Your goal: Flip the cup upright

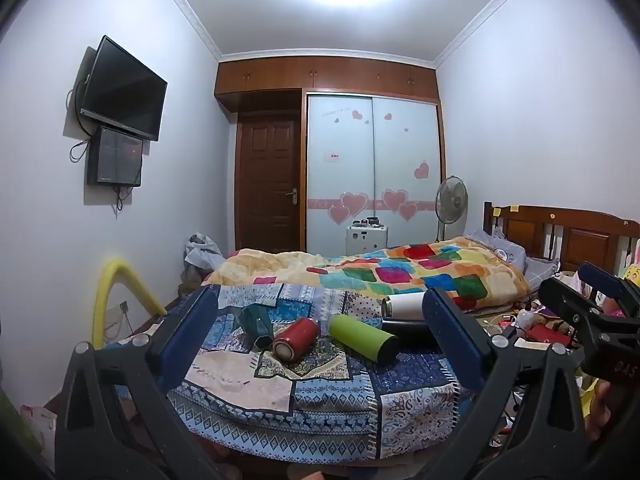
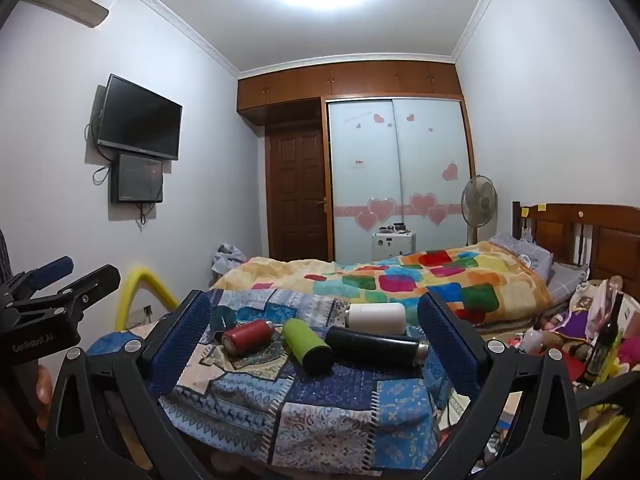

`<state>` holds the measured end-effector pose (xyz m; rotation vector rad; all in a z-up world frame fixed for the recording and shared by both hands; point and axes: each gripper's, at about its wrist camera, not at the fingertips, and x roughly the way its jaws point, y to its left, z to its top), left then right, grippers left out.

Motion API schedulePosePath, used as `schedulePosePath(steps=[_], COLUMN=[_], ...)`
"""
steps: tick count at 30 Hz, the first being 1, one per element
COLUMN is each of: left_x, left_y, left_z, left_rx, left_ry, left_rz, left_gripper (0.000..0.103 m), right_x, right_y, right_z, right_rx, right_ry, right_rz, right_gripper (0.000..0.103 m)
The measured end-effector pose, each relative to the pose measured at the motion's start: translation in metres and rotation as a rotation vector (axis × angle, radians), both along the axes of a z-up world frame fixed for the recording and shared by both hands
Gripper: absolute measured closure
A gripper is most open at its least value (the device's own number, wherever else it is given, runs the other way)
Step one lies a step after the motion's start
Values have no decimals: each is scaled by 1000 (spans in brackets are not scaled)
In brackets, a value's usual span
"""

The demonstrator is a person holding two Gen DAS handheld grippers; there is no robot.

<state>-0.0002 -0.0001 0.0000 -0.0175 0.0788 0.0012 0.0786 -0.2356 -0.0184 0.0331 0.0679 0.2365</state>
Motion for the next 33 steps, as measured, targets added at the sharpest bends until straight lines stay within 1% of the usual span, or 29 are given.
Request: schedulePosePath(steps=[5, 10, 11, 17, 33], left_x=[2, 10, 3, 9, 12], left_y=[3, 6, 3, 6, 0], left_z=[0, 7, 5, 3, 4], left_rx=[-11, -21, -15, -24, -6], left_ry=[8, 14, 1, 9, 1], left_rz=[0, -2, -4, -16, -27], left_gripper=[0, 0, 0, 0, 0], right_x=[0, -1, 0, 2, 3], right_y=[1, 2, 1, -3, -6], right_z=[0, 0, 0, 0, 0], right_rx=[2, 6, 6, 11, 21], right_ry=[9, 10, 11, 10, 10], right_rz=[0, -3, -3, -2, -5], right_gripper=[0, 0, 0, 0, 0])
